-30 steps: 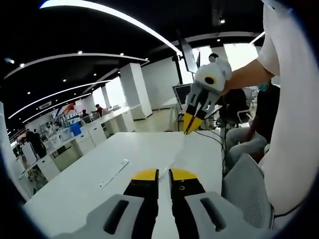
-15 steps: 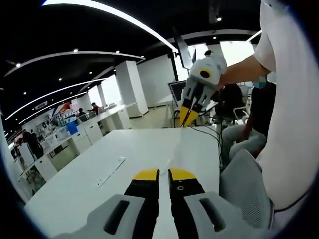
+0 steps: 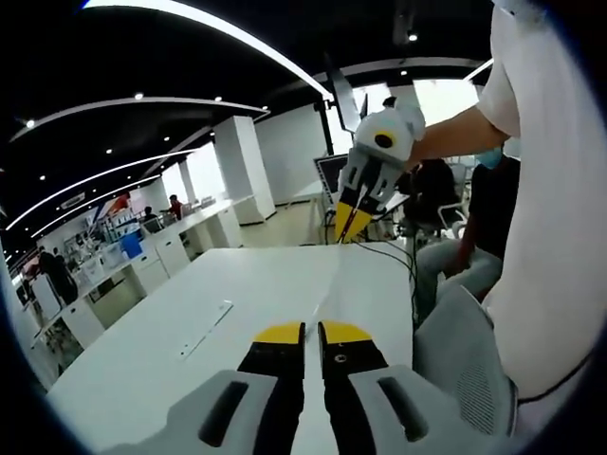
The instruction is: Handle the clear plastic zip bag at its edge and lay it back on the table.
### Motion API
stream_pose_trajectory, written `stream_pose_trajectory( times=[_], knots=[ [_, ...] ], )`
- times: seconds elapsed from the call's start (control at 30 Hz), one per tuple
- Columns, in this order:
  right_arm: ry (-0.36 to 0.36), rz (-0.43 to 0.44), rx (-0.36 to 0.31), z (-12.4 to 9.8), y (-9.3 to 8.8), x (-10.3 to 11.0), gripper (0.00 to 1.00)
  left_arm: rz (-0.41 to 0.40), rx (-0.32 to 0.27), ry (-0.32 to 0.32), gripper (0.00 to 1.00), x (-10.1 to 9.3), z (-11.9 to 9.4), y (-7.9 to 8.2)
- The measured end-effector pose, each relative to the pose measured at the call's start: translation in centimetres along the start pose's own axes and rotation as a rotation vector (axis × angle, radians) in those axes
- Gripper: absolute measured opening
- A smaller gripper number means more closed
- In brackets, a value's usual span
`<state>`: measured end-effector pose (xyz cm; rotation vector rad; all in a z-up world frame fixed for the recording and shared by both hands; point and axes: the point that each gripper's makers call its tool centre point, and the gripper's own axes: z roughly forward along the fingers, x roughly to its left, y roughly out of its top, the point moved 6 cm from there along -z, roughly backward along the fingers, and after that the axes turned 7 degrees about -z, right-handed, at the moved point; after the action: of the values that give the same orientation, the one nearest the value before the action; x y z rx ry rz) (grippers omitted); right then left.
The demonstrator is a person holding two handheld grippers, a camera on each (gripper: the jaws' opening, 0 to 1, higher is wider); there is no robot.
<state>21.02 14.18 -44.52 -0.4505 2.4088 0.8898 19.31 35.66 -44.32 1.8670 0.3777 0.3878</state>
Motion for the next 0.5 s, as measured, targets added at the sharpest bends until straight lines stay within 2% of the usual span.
stream_pose_trajectory(
  times=[0.5],
  knots=[
    [0.002, 0.01, -0.002, 0.0, -0.22, -0.2, 0.0, -0.005, 0.012, -0.023, 0.0, -0.37, -0.06, -0.24]
  ],
)
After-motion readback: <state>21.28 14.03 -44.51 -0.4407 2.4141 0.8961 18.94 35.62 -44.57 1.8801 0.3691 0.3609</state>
